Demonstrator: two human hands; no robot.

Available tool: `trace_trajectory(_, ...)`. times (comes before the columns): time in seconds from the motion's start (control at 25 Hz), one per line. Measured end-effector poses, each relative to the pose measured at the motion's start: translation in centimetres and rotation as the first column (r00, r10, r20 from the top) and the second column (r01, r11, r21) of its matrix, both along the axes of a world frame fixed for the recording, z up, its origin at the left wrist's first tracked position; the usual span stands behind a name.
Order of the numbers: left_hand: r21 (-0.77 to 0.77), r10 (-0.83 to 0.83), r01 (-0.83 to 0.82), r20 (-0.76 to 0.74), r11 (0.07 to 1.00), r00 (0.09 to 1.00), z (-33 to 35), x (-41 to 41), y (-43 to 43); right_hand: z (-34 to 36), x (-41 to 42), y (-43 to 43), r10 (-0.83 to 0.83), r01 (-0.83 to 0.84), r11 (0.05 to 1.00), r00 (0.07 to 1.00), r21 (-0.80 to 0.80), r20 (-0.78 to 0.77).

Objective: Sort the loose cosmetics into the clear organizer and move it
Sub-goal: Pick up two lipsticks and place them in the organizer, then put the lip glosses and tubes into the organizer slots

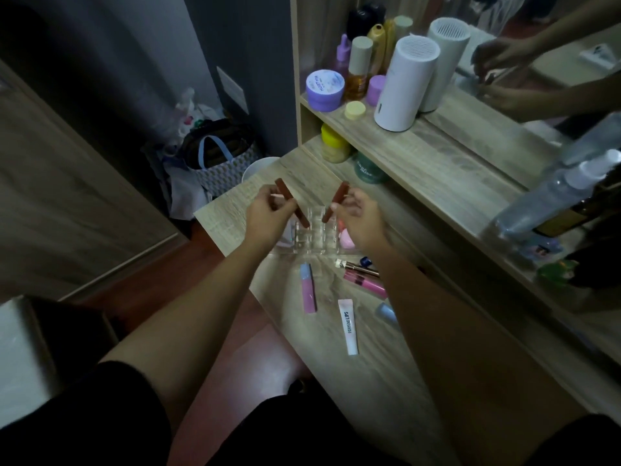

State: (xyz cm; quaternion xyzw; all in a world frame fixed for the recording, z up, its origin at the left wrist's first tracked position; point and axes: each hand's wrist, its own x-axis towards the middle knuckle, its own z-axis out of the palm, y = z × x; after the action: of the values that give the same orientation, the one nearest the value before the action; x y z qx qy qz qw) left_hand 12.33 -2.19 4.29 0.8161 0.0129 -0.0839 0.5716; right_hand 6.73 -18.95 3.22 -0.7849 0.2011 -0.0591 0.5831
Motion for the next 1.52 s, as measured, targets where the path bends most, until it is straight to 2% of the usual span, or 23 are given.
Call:
trace_trajectory(0.12,0.231,-0.129,0.094,0.143,0.968,0.981,-0.2,2.2,-0.3,-0.6,1.5,0.6,0.008,-0.008,0.999,1.000,-0.044,0.001)
trace_trajectory(0.24,0.346,-0.266,0.196,0.168,0.918,0.949,-1.0,2.8,-0.8,-1.5,2.4,1.2,0.042,-0.047,0.983,0.999,-0.180,-0.032)
trace_trajectory(0.36,0.452,-0.380,0.280,0.144,0.847,0.914,-2.3,3.0,-1.1,-2.3,2.6,1.4,0.090,-0.111,0.965,0.991,-0.238,-0.099)
trace_trajectory(0.48,0.437,-0.406,0.320,0.119,0.841,0.906,-2.7,3.1,-1.1,-2.7,3.0,1.4,0.083,-0.114,0.957,0.988,-0.265,-0.127)
trace_trajectory(0.72,0.424,-0.426,0.331,0.150,0.843,0.892,-2.2,3.1,-1.0,-3.0,3.5,0.9,0.123,-0.144,0.972,0.985,-0.187,-0.123)
trace_trajectory(0.88,0.434,-0.430,0.343,0.119,0.833,0.895,-1.8,2.7,-1.1,-2.4,2.7,0.6,0.133,-0.151,0.975,0.984,-0.163,-0.117)
trace_trajectory(1.0,0.410,-0.363,0.308,0.062,0.859,0.930,-1.6,2.2,-0.7,-1.6,1.5,-0.2,0.115,-0.127,0.971,0.991,-0.204,-0.071)
trace_trajectory(1.12,0.300,-0.216,0.193,0.045,0.934,0.975,-1.6,0.5,0.4,-0.9,-0.5,-1.5,0.109,-0.122,0.953,0.992,-0.277,-0.061)
trace_trajectory(1.2,0.305,-0.178,0.139,0.103,0.942,0.979,-2.0,-1.5,1.3,-1.1,-2.2,-2.1,0.150,-0.193,0.902,0.979,-0.387,-0.138)
trace_trajectory(1.28,0.378,-0.225,0.168,0.112,0.910,0.968,-2.9,-3.9,2.0,-1.7,-3.7,-2.4,0.236,-0.362,0.790,0.925,-0.495,-0.299)
trace_trajectory(1.4,0.487,-0.285,0.288,-0.082,0.824,0.955,-4.9,-7.4,2.1,-2.7,-5.4,-2.1,0.279,-0.538,0.639,0.829,-0.551,-0.485)
trace_trajectory(1.48,0.505,-0.233,0.314,-0.217,0.804,0.948,-6.0,-9.0,1.6,-2.7,-5.8,-1.5,0.274,-0.547,0.610,0.824,-0.573,-0.495)
trace_trajectory(1.52,0.511,-0.207,0.303,-0.237,0.805,0.949,-6.4,-9.4,1.2,-2.6,-5.8,-1.2,0.280,-0.553,0.598,0.822,-0.580,-0.496)
